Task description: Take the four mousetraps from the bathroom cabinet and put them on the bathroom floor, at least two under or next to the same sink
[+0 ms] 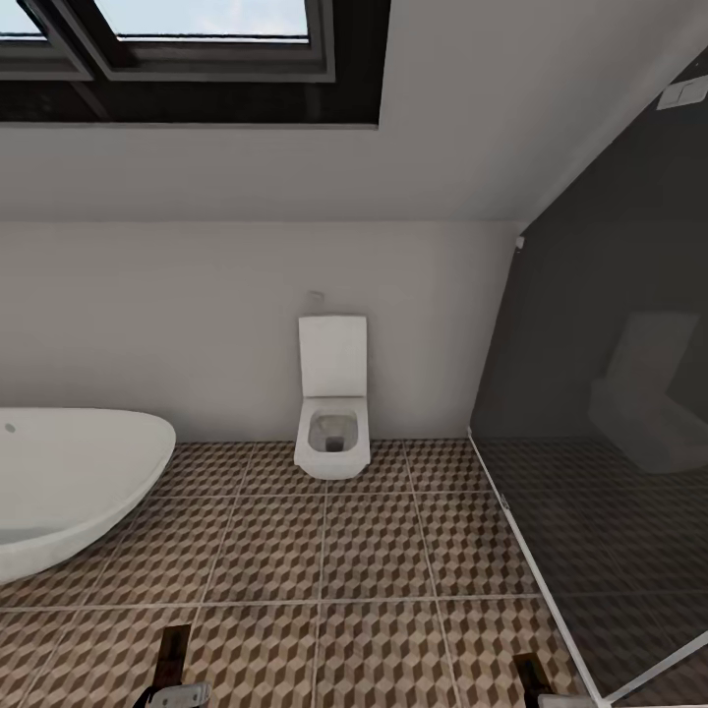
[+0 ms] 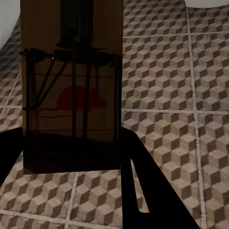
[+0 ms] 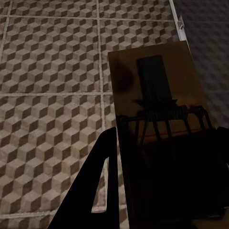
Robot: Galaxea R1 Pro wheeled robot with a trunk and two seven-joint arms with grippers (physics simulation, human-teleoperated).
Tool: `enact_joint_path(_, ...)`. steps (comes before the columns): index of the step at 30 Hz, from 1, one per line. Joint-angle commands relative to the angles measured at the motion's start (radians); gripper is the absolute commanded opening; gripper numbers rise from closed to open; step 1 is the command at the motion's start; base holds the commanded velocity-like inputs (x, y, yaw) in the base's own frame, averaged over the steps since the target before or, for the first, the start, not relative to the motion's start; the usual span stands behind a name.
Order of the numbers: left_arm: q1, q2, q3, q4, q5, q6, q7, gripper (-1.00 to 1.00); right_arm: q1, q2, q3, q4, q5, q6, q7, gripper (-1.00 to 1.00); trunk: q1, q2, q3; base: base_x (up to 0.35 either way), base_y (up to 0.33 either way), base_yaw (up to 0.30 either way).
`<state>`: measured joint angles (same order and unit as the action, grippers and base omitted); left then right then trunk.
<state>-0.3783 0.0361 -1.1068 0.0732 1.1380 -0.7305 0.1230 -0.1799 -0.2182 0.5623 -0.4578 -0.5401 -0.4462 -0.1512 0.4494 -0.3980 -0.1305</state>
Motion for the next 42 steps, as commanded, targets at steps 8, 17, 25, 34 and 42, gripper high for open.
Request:
enact_joint_path(8,-0.001,-0.001,-0.001,-0.007,-0.006,0.158,0.013,-1.00,-0.001,0.000,0.007,-0.006,-0.009,-0.002,-0.006,-1.00,0.001,-0.002,-0.002,0.000,0.000,0.000)
enact_joint_path(17,-0.009,0.019,-0.001,-0.087,-0.009,0.323,0.012,-1.00,-0.003,0.012,0.007,-0.063,-0.009,0.016,-0.069,-1.00,0.001,-0.002,-0.002,0.000,0.000,0.000)
enact_joint_path(25,-0.107,0.048,-0.001,-0.146,-0.010,0.507,0.012,-1.00,-0.023,0.021,0.007,-0.269,0.021,0.228,-0.146,-1.00,0.001,-0.002,-0.002,0.000,0.000,0.000)
enact_joint_path(34,-0.334,0.076,0.002,-0.365,-0.014,0.835,0.189,-1.00,-0.192,0.186,0.004,-0.338,0.236,0.459,-0.286,-1.00,0.001,-0.002,-0.002,0.000,0.000,0.000)
enact_joint_path(42,-0.488,0.083,0.004,-0.434,-0.017,1.020,0.263,-1.00,-0.365,0.240,0.000,-0.337,0.262,0.621,-0.302,-1.00,0.001,-0.002,-0.002,0.000,0.000,0.000)
